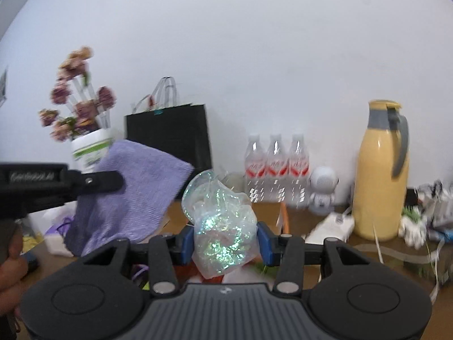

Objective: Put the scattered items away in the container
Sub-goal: 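Carry pouch and plastic bag into the box and open both grippers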

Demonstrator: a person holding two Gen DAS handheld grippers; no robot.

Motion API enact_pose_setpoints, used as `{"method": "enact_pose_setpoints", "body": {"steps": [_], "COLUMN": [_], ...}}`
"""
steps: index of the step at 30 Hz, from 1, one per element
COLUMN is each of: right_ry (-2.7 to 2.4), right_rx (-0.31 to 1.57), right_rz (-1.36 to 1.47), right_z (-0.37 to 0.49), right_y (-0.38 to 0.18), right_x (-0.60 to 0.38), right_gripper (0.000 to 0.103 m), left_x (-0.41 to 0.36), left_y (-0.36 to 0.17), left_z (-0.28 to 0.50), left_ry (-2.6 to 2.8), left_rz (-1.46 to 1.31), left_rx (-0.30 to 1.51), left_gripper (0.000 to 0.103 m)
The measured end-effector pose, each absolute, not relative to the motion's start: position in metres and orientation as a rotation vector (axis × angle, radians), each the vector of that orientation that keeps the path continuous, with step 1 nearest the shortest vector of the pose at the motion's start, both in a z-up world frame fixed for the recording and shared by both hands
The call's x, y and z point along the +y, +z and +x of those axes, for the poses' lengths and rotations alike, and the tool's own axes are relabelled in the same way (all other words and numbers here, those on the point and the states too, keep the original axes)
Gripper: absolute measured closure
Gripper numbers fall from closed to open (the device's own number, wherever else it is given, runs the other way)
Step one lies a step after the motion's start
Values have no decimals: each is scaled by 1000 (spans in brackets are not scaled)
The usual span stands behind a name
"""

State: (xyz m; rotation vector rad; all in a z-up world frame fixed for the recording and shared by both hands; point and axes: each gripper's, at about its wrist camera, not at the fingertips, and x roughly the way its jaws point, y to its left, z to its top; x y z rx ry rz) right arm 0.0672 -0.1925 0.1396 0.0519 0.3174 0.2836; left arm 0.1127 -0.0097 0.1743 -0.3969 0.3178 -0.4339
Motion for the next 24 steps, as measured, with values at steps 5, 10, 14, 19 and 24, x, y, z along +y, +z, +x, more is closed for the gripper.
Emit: {"method": "enact_pose_setpoints", "body": {"steps": [5,10,14,19,24], "right_ry": [296,263,230,203,197], "right_rx": [484,727,886,1015,1092], "right_rz": [76,16,-1,-57,-137], "right_z": [194,311,368,404,428], "right_y": [159,140,103,64,46], "right_x": [-198,-179,-167,-154,-138], "right_gripper": [59,60,60,60,60], "left_x": [-16,-20,-22,-32,-32], "left_y": [163,110,70,41,30], "left_z": [258,355,393,416,430], "left_ry": [-417,-289,-226,-175,-153], "left_rz": [-659,-730,-703,-521,-444], "left_rx": [589,797,895,1001,1054], "left_gripper": [94,94,95,94,93]}}
